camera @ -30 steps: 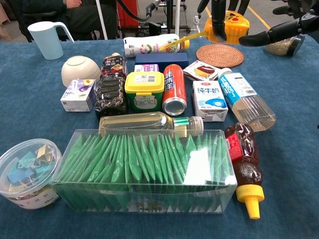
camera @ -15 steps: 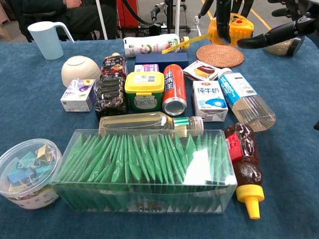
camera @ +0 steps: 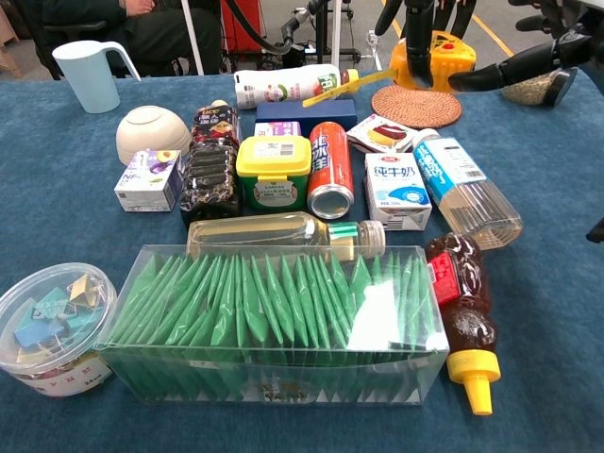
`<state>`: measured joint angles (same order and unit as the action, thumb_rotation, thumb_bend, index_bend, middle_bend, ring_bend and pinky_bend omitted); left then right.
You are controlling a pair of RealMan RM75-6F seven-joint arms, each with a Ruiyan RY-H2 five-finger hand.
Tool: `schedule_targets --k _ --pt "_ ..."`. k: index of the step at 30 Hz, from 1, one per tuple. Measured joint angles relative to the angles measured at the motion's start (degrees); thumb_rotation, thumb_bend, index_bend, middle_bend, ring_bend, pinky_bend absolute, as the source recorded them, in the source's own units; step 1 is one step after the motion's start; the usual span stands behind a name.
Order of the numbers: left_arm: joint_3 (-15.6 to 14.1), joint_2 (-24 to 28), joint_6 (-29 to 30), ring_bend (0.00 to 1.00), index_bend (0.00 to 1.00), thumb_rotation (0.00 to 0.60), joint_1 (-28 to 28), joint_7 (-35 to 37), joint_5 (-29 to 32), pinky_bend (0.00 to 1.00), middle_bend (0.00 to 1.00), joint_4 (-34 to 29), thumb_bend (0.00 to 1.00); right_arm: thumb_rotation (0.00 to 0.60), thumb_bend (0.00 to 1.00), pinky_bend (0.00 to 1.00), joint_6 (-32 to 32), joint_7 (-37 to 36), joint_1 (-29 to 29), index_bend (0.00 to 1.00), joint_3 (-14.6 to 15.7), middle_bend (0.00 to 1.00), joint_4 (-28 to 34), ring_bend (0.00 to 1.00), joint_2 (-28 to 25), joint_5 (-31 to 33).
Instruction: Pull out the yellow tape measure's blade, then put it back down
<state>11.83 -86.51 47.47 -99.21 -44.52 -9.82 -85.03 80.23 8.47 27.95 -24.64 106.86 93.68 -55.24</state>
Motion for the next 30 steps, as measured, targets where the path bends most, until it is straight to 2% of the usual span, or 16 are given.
schedule_targets --k 13,30 --pt "0.2 0.2 -0.6 0.43 0.55 0.6 0.3 -0.2 1.0 0.52 0.43 -0.1 0.26 0.6 0.18 0.14 0.1 0.8 0.8 0.0 -0.7 0.0 -1.8 0.01 1.3 1.0" --pt "0.0 1.1 -1.5 0.43 0.55 0.6 0.8 0.0 1.3 0.52 0.43 -0.7 0.26 0.6 0.3 0.15 -0.4 0.5 1.4 0.0 -1.2 0.0 -3.6 0.01 1.7 1.3"
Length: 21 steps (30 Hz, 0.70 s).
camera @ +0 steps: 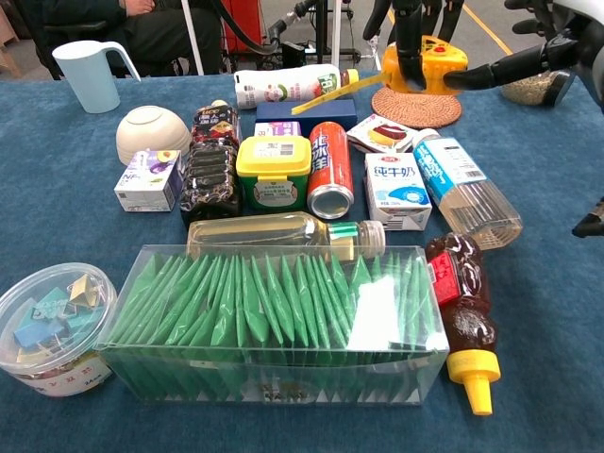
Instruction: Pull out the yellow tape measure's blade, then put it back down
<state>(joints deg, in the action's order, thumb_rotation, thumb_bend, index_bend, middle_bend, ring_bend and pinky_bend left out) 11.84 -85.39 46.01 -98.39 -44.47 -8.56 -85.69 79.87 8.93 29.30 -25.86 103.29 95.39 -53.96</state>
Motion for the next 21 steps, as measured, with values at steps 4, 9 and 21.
schedule_targets --k 4,9,21 --pt "-0.2 0.3 -0.1 0.43 0.55 0.6 0.2 0.1 -0.2 0.52 0.43 -0.2 0.26 0.6 0.32 0.15 -0.2 -0.1 0.1 0.0 0.0 0.0 -0.3 0.01 0.0 0.0" --pt "-0.3 0.5 -0.2 0.44 0.55 0.6 0.4 0.4 -0.3 0.53 0.43 -0.4 0.26 0.6 0.33 0.15 -0.2 -0.1 0.1 0.0 -0.1 0.0 -0.4 0.01 -0.1 -0.1" --pt "-0.6 0.9 -0.6 0.44 0.55 0.6 1.1 1.4 -1.5 0.53 0.44 -0.4 0.26 0.6 0.34 0.15 -0.3 -0.3 -0.1 0.0 -0.1 0.0 -0.4 0.02 -0.4 0.3"
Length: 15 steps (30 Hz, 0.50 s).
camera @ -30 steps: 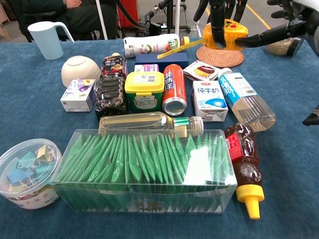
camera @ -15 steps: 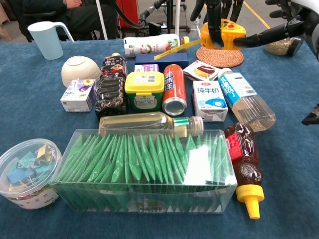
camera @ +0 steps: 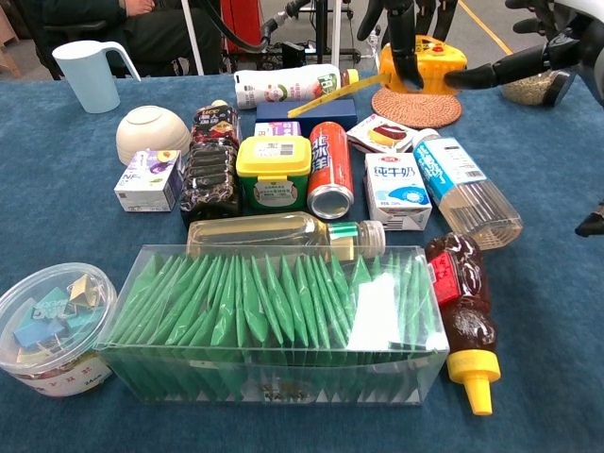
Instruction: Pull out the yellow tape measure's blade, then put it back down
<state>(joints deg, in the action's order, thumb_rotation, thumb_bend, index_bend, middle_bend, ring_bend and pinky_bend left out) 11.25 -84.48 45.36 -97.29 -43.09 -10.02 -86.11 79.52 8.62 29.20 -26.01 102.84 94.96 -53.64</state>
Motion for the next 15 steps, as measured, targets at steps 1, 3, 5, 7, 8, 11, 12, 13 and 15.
schedule_targets --k 1,3,5,7,8,11,12,13,15 --pt "0.0 0.0 -0.1 0.44 0.55 0.6 0.1 0.2 -0.1 0.53 0.44 0.1 0.26 0.6 0.34 0.15 -0.1 -0.1 0.0 0.0 0.0 0.0 0.0 0.02 0.0 0.0" --pt "0.0 0.0 -0.2 0.44 0.55 0.6 0.2 0.4 -0.3 0.53 0.44 0.1 0.26 0.6 0.34 0.15 -0.1 -0.2 -0.1 0.0 0.0 0.0 -0.1 0.02 -0.1 0.1" --pt "0.0 0.0 -0.3 0.44 0.55 0.6 0.3 0.5 -0.6 0.53 0.44 0.2 0.26 0.6 0.34 0.15 -0.1 -0.2 -0.1 0.0 0.0 0.0 -0.1 0.02 -0.1 0.1" --pt "-0.1 0.1 -0.3 0.44 0.55 0.6 0.4 0.7 -0.8 0.53 0.44 0.1 0.26 0.6 0.34 0.15 -0.1 -0.3 -0.1 0.0 0.0 0.0 -0.1 0.02 -0.2 0.2" --pt "-0.1 0.1 -0.4 0.44 0.55 0.6 0.4 0.8 -0.9 0.53 0.44 0.1 0.27 0.6 0.34 0.15 -0.1 -0.2 -0.2 0.0 0.0 0.0 -0.1 0.02 -0.2 0.2" --pt "-0.2 0.2 -0.5 0.44 0.55 0.6 0.5 1.0 -1.0 0.53 0.44 0.1 0.27 0.6 0.34 0.15 -0.1 -0.4 -0.2 0.0 0.0 0.0 -0.1 0.02 -0.3 0.2" --pt "-0.2 0.2 -0.5 0.44 0.55 0.6 0.6 1.1 -1.1 0.53 0.44 0.1 0.26 0.6 0.34 0.15 -0.1 -0.4 -0.3 0.0 0.1 0.0 -0.1 0.02 -0.3 0.2" --pt "-0.2 0.2 -0.5 0.44 0.55 0.6 0.6 1.1 -1.1 0.53 0.44 0.1 0.27 0.6 0.34 0.15 -0.1 -0.4 -0.3 0.0 0.1 0.0 -0.1 0.02 -0.3 0.2" --pt "-0.2 0.3 -0.6 0.44 0.55 0.6 0.7 1.3 -1.2 0.53 0.44 0.1 0.27 0.6 0.34 0.15 -0.1 -0.5 -0.3 0.0 0.1 0.0 -0.1 0.03 -0.3 0.2"
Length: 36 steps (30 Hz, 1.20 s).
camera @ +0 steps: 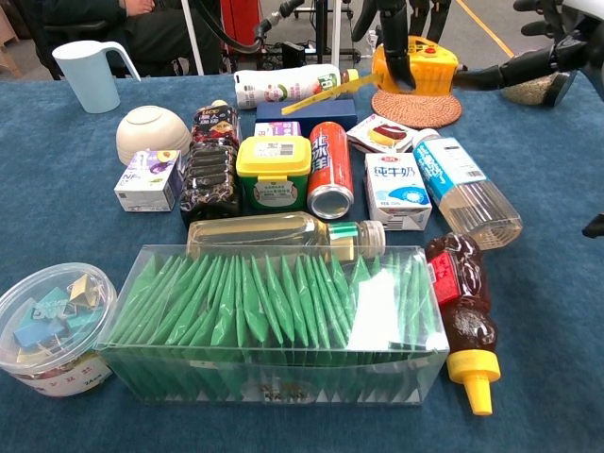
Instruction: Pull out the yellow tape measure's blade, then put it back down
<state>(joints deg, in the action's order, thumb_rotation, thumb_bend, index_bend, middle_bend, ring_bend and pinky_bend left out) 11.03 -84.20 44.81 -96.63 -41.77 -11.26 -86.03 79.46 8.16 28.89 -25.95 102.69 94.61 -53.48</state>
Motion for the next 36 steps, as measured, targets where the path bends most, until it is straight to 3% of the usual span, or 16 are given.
schedule_targets --k 26,36 --pt "-1.0 1.9 -1.3 0.44 0.55 0.6 1.1 1.8 -1.1 0.53 0.44 -1.0 0.26 0.6 0.42 0.15 0.9 1.0 -0.1 0.0 -0.2 0.01 -0.8 0.05 0.2 0.9" --pt "-1.4 2.2 -1.4 0.44 0.55 0.6 1.4 2.5 -1.9 0.53 0.44 -1.2 0.27 0.6 0.42 0.16 1.3 1.3 -0.1 0.09 -0.4 0.03 -1.2 0.06 0.6 1.1"
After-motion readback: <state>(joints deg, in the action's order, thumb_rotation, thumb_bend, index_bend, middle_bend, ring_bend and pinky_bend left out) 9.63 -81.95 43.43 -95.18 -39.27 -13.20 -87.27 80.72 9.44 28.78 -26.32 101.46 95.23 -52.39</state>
